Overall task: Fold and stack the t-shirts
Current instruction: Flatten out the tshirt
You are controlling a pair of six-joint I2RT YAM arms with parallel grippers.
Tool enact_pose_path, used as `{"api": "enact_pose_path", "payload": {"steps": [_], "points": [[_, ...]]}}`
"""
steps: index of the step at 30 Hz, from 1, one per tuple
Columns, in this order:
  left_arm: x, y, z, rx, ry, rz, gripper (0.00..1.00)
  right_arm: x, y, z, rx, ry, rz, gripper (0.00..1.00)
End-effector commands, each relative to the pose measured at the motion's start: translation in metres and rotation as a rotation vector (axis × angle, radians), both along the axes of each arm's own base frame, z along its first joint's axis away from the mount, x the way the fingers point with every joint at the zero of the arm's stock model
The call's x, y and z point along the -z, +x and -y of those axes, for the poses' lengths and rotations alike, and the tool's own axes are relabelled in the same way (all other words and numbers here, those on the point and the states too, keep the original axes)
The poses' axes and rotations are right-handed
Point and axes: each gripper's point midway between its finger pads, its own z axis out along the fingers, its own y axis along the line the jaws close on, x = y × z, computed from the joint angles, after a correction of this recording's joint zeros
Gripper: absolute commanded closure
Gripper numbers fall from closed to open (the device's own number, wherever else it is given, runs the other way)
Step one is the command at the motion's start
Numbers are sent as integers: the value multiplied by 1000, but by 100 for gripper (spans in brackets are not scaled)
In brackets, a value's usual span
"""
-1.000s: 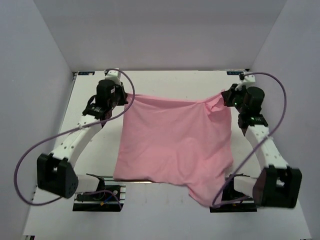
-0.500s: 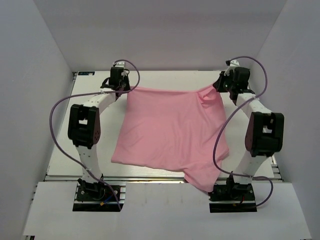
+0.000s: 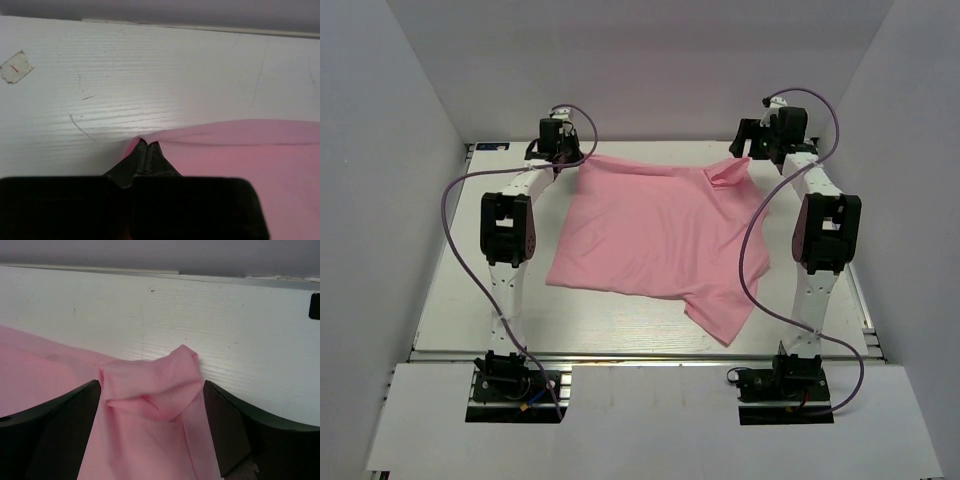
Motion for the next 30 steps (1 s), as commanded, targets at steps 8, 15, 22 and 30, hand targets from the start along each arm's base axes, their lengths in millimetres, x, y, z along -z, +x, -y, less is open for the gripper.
{"api": "enact_pose_path", "payload": {"steps": [8,15,22,30], "points": [[-16,18,7,54,-55,67,100,-6,0,13,67,-50,-45,10],[-2,19,9,62,-58,48,100,11,20,13,111,1,-66,10],[3,17,10,70,-62,46,100,35,53,-1,133,144,-68,10],[14,21,9,71,-90,39,100,58,71,2,209,196,-62,10]]}}
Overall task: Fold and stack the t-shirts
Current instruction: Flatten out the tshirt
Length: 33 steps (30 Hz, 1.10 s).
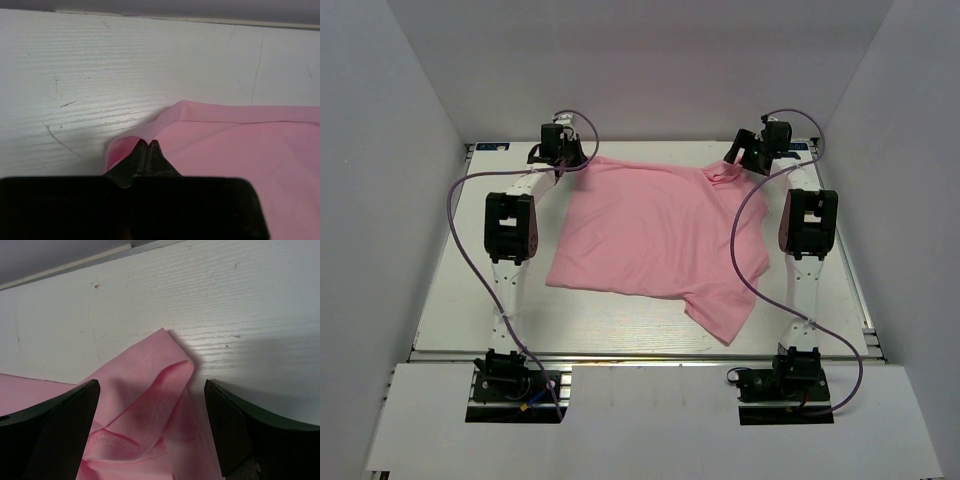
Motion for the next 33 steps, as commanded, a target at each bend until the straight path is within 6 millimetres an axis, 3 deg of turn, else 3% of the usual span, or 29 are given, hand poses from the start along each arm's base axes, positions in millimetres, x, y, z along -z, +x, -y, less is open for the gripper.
{"api": "enact_pose_path", "payload": {"steps": [1,4,10,11,13,14,17,23,24,26,27,31,33], "points": [[-13,9,-1,11,-28,40,100,-29,25,-1,39,42,105,10],[-13,9,-1,11,-28,40,100,-30,30,-2,46,53,122,14],[-13,9,-1,11,-28,40,100,-35,33,-8,47,104,137,36],[-15,9,1,19,-33,49,100,-37,34,-7,50,104,144,47],[-15,9,1,19,-33,49,100,-38,34,-6,55,104,145,54],[-15,9,1,19,-33,49,100,-36,34,-6,60,106,141,63],[-10,7,1,19,-32,38,100,-35,34,-6,65,103,135,65],[-21,7,2,27,-39,58,100,-25,33,-3,81,93,114,62],[-21,6,4,36,-44,57,100,-23,32,-3,83,92,110,66],[-17,4,4,36,-43,48,100,-19,33,-1,97,90,100,86],[-17,4,4,36,-43,48,100,-21,33,0,98,90,102,100],[-32,4,3,41,-37,68,100,-36,31,4,113,75,121,100],[-32,-1,3,41,-36,59,100,-62,23,1,93,77,150,100]]}}
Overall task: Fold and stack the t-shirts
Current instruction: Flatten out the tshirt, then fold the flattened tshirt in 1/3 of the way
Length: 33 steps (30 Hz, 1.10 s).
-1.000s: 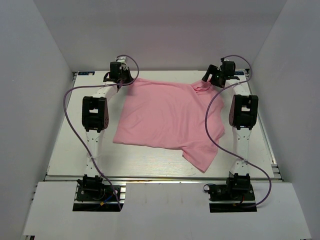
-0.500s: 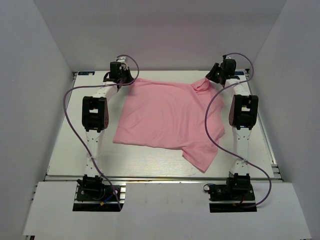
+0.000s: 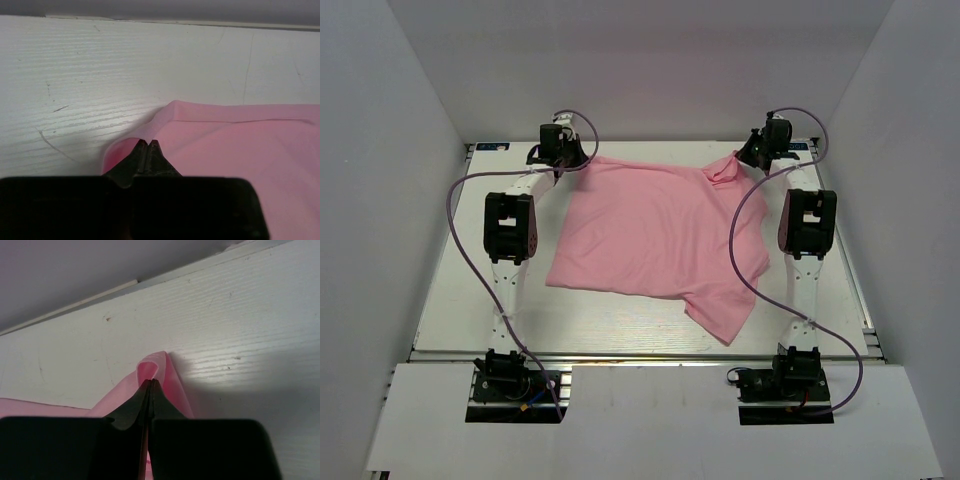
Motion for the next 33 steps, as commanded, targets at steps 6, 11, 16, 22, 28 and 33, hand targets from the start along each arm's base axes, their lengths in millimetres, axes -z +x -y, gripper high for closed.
{"api": "enact_pose_path", "payload": {"steps": [6,11,16,22,28,33], "points": [[-49,-22,-5,12,12,46,100,-100,-37,-7,-44,-6,153,100],[-51,-52,-10,9,27,23,100,-103,-93,-8,-21,32,121,100],[-56,-77,-15,6,40,10,100,-122,-131,2,41,21,125,100],[-74,-85,-40,-66,65,20,100,-132,-174,15,106,-18,90,100],[-69,-93,-50,-80,45,-35,100,-110,-213,19,135,-29,-1,100],[-63,-108,-54,-74,38,-72,100,-100,-238,17,138,-12,-58,100]]}}
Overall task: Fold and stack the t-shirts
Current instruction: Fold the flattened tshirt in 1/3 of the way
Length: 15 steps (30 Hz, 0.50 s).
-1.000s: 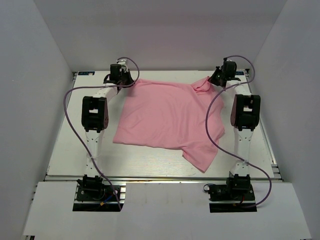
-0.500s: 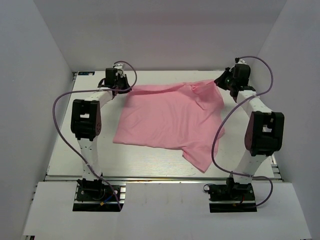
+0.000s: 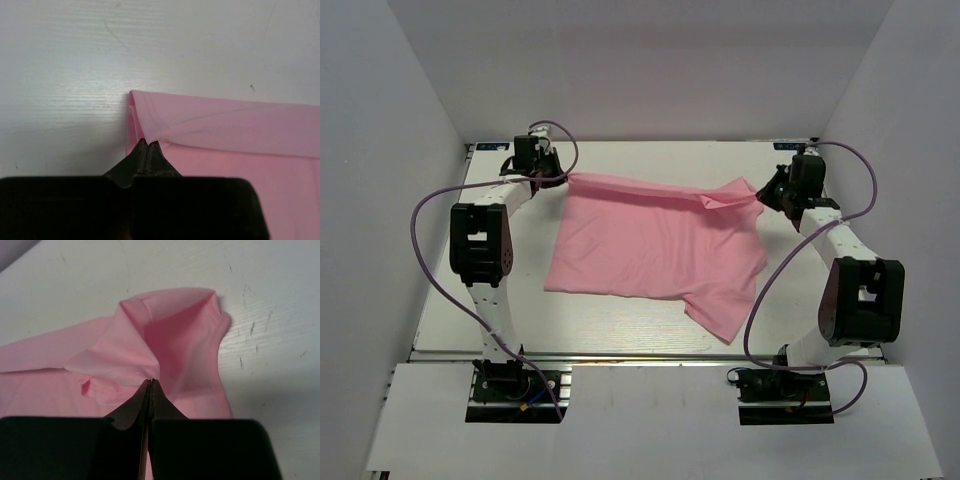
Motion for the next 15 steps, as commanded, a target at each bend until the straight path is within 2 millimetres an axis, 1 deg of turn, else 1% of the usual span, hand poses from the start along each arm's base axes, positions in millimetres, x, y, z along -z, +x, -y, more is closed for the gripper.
{"api": "enact_pose_path", "payload": {"steps": [1,2,3,4,5,6,7,9,10,11,12,13,15], "points": [[-32,-15,1,16,-23,25,100,-1,-18,1,27,8,-29,100],[-26,-18,1,16,-23,11,100,2,-21,2,31,12,-41,100],[-27,-21,1,16,-23,11,100,4,-23,3,40,12,-53,100],[-32,-21,1,16,-23,20,100,10,-29,3,41,15,-87,100],[-24,-26,0,16,-22,-4,100,14,-31,1,40,17,-104,100],[-29,-29,0,22,-14,5,100,19,-37,1,38,21,-133,100],[-23,-33,0,22,-13,-15,100,22,-39,0,37,22,-143,100],[-17,-40,-3,19,0,-29,100,29,-45,-1,32,33,-162,100],[-18,-43,-3,19,0,-29,100,30,-47,-1,36,35,-165,100],[-14,-46,-3,19,0,-40,100,33,-50,-3,35,48,-176,100],[-7,-50,-3,19,1,-56,100,38,-55,-5,33,54,-190,100],[-7,-53,-3,19,1,-57,100,42,-57,-6,40,67,-203,100],[1,-59,-2,27,-4,-80,100,54,-69,-7,54,89,-239,100]]}}
